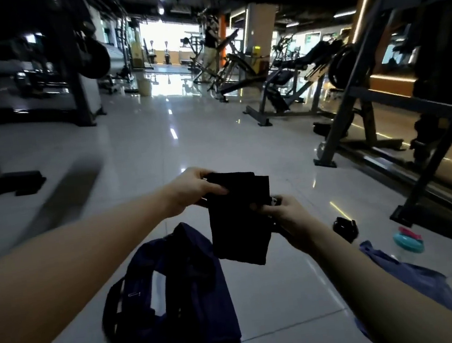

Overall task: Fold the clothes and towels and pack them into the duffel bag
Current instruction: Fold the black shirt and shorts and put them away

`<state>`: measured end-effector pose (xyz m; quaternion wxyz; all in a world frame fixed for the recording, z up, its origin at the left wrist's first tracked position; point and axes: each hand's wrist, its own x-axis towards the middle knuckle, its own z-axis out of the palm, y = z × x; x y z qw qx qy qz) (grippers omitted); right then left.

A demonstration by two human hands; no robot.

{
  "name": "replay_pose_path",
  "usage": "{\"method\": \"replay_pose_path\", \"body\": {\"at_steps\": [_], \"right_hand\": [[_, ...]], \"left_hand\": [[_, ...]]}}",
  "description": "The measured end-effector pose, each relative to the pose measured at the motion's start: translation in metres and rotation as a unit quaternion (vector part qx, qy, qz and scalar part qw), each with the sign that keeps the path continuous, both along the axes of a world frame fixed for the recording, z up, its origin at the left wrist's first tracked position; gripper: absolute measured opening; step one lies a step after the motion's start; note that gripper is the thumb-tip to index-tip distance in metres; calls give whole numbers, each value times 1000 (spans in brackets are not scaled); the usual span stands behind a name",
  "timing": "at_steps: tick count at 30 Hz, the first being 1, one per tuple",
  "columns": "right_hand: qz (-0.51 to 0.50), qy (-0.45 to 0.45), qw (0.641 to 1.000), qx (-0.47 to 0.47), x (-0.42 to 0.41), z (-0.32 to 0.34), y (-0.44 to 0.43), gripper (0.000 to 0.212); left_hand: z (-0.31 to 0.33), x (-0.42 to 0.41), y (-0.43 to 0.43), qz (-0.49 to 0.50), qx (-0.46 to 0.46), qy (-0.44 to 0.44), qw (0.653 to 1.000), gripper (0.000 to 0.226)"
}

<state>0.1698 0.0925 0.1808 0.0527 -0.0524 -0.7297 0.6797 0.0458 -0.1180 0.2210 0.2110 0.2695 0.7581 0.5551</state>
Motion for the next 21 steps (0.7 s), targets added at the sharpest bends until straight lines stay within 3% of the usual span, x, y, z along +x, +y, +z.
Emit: {"method": "replay_pose_path", "body": {"at_steps": [5, 8, 12, 16, 21], "right_hand": [[44, 3, 994, 97, -49, -17, -33, 18], [89, -19, 985, 147, -80, -35, -53, 3], [99, -30, 987, 124, -111, -78, -79, 15], [78, -54, 993, 73, -126, -136, -96, 33], [62, -104, 990, 72, -129, -195, -121, 24]], "left_hand": [[-1, -31, -32, -32, -180, 30, 983, 28], [-17, -47, -35, -41, -209, 87, 973, 31], [-56, -76, -44, -47, -239, 136, 960, 20], [-108, -97, -65, -69, -274, 76, 956, 19], [-169, -109, -81, -94, -320, 57, 941, 28]]}}
